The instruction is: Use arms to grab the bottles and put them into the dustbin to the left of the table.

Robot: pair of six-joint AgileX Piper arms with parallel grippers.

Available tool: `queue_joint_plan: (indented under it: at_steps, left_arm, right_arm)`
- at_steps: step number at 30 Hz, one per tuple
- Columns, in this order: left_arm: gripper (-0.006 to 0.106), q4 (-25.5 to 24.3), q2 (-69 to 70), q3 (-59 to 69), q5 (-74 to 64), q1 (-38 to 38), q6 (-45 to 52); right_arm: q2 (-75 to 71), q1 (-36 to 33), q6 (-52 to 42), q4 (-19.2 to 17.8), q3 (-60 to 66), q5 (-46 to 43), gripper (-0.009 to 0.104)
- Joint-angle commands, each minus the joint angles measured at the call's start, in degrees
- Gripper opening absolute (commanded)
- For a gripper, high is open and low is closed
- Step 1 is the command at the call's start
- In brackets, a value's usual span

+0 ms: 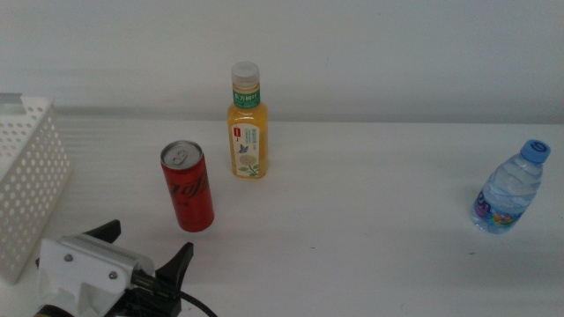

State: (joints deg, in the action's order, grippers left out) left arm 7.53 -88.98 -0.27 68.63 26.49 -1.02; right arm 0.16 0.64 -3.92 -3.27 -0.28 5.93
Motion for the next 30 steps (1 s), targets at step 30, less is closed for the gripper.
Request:
queue_joint_plan:
  at_steps: [30]
  left_arm:
    - [0.094,2.21,-17.10,-15.67,3.06,0.41,-2.45]
  right_arm:
    - [-2.20,0.40,-0.10,-0.34,2.43,-0.71,0.093]
